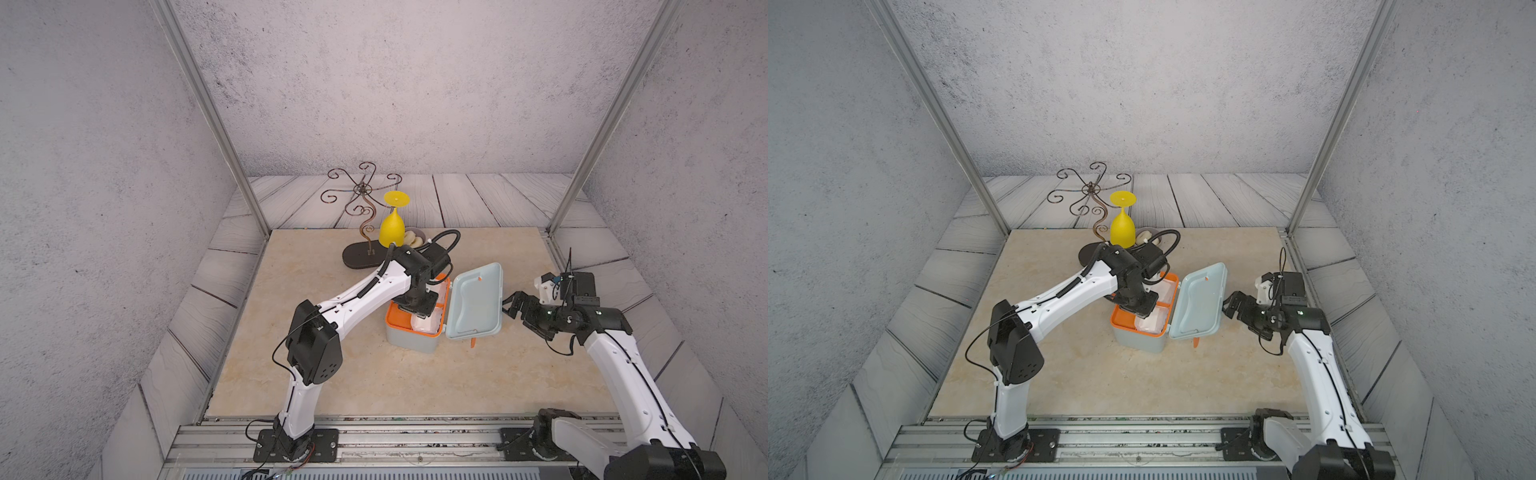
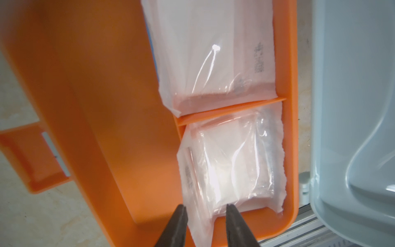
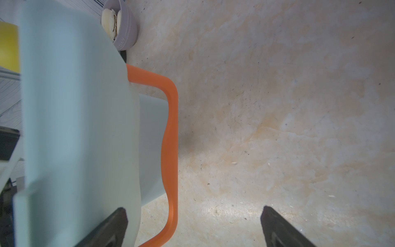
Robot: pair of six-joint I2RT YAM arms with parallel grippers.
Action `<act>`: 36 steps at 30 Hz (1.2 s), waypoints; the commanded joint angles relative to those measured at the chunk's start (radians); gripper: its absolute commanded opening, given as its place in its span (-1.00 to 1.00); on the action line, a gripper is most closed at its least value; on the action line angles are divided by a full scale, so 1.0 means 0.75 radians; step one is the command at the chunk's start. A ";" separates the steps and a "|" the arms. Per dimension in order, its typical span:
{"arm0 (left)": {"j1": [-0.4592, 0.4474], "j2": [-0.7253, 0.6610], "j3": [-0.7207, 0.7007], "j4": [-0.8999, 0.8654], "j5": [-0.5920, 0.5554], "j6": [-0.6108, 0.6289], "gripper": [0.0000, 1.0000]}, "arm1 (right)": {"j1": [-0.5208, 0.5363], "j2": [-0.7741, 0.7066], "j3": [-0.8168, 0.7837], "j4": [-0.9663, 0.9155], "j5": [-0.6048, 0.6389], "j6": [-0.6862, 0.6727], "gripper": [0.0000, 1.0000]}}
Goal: Open first aid kits and take out gauze
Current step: Pick up the gauze from the first aid kit.
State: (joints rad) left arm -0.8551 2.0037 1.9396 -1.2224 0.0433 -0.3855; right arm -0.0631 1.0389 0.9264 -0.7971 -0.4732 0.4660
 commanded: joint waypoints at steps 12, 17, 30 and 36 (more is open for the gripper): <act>-0.005 0.015 -0.022 -0.009 -0.053 -0.004 0.01 | -0.010 -0.017 0.017 -0.001 -0.048 -0.016 0.98; -0.007 0.028 -0.080 0.037 -0.007 -0.011 -0.43 | -0.014 -0.023 0.025 -0.013 -0.048 -0.020 0.98; -0.001 -0.209 0.000 0.024 -0.058 -0.045 -1.00 | -0.018 -0.022 0.029 -0.016 -0.054 -0.024 0.98; 0.148 -0.474 -0.218 0.064 -0.192 -0.077 -1.00 | -0.020 -0.019 0.031 -0.019 -0.059 -0.028 0.98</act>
State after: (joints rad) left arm -0.8173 1.7329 1.8557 -1.1595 -0.0273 -0.4229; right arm -0.0746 1.0389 0.9264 -0.7967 -0.4961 0.4591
